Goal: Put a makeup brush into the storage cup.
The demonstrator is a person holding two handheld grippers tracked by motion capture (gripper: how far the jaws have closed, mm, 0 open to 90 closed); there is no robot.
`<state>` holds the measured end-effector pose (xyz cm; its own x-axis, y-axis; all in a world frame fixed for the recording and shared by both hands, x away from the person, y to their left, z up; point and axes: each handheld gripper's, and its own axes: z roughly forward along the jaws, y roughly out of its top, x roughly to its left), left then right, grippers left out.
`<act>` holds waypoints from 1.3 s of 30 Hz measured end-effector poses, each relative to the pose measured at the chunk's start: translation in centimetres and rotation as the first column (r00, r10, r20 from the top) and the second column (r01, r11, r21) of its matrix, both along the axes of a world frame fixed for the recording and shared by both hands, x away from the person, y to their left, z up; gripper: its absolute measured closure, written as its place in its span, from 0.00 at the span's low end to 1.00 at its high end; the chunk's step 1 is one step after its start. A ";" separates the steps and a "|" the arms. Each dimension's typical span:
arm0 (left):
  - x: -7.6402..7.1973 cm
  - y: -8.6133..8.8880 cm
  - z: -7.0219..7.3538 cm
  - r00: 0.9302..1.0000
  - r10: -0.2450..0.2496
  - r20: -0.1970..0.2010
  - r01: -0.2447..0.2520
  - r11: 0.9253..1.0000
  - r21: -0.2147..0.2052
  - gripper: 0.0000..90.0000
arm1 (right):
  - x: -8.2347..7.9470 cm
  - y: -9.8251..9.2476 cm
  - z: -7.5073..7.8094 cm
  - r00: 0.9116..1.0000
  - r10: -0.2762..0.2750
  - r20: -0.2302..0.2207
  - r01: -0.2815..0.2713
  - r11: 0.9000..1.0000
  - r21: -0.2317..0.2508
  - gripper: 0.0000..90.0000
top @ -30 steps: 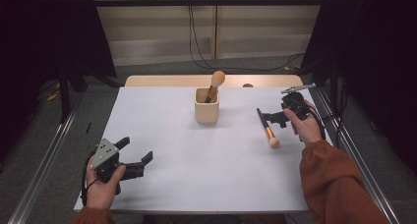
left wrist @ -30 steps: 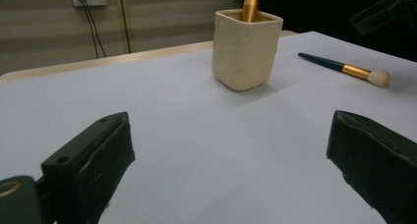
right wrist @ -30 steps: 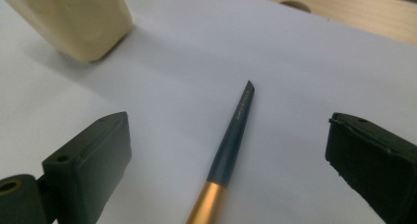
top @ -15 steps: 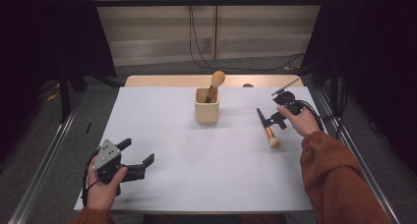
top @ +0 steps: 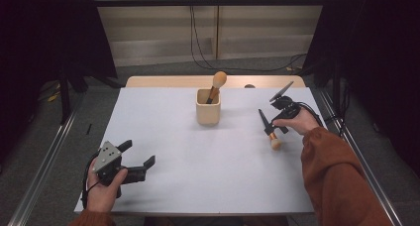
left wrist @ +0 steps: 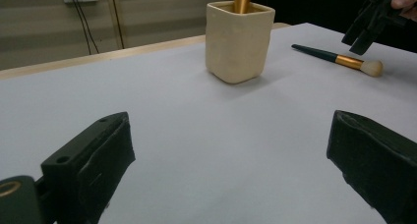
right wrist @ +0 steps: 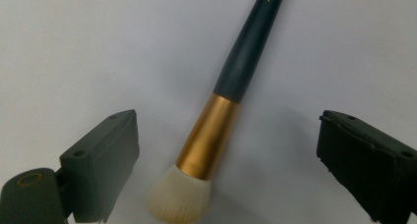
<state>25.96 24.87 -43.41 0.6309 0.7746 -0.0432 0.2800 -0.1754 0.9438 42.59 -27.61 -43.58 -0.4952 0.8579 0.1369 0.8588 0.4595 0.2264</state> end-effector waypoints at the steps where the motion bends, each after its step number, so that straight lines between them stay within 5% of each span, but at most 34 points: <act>1: 0.0 0.0 0.0 1.000 0.000 0.002 0.000 1.000 0.000 0.04 | 0.0 0.0 0.0 1.000 0.004 0.001 -0.004 1.000 -0.007 0.16; 7: -0.1 0.2 0.1 1.000 0.017 0.011 -0.017 1.000 -0.003 0.04 | -0.3 0.0 0.0 0.999 0.006 -0.047 -0.005 1.000 0.008 0.46; 13: -0.1 0.2 0.0 1.000 0.015 0.010 -0.016 1.000 0.005 0.04 | -0.1 0.0 0.1 0.998 0.002 -0.062 0.000 0.999 0.032 0.63; 39: -0.2 0.1 0.0 1.000 0.009 0.008 -0.009 1.000 0.015 0.04 | -0.1 -0.5 -0.5 0.994 -0.007 -0.112 0.016 0.997 0.079 0.83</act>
<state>25.78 25.00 -43.43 0.6242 0.7808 -0.0261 0.2740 -0.1876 0.9433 42.45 -28.15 -44.12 -0.4630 0.8477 0.2590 0.8860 0.4335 0.1647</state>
